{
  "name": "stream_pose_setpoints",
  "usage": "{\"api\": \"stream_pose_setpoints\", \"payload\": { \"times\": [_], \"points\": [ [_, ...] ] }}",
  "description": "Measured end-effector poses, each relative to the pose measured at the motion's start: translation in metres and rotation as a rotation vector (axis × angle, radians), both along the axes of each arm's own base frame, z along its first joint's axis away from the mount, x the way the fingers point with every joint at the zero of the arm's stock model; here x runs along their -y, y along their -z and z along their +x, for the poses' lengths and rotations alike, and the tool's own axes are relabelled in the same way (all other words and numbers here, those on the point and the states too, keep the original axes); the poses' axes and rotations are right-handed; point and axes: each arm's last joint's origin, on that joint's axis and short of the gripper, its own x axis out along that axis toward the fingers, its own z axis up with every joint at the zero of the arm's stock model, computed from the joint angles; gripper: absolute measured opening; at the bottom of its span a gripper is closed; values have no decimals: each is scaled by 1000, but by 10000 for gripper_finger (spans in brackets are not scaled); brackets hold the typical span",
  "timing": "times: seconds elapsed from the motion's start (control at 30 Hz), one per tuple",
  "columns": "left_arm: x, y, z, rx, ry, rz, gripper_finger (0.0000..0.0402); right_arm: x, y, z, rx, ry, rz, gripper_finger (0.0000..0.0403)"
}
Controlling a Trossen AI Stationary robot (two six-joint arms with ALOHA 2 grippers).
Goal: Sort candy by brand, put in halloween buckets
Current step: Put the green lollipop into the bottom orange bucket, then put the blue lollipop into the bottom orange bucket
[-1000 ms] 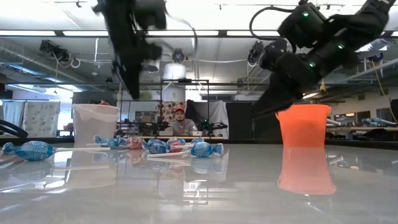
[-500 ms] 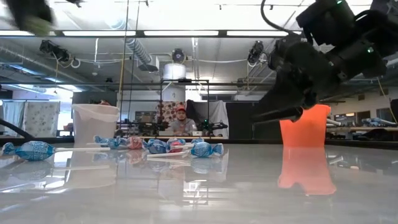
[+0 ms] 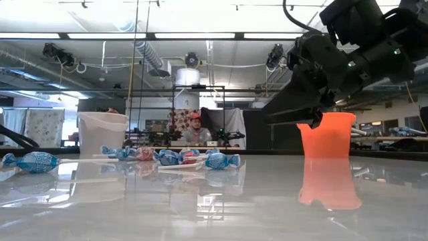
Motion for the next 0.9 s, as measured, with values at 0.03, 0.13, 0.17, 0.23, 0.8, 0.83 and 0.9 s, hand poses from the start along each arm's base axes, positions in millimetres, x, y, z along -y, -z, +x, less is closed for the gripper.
{"api": "stream_pose_setpoints", "payload": {
  "times": [0.03,0.13,0.17,0.23,0.8,0.83,0.9],
  "points": [
    [3,7,0,-29,0,20,46,0,0,0,-2,13,6,167],
    [9,24,3,-85,3,70,78,1,1,0,-3,34,20,167],
    [9,28,4,-99,11,84,90,1,1,-1,-8,36,25,167],
    [10,34,5,-120,19,101,113,-1,2,-1,-17,33,37,167],
    [-26,11,-5,-64,174,95,147,22,-23,31,-235,55,-131,174],
    [-27,8,-6,-44,172,79,147,25,-27,34,-246,60,-143,174],
    [-29,3,-8,-12,159,52,147,33,-33,38,-282,75,-142,174]
  ]
}}
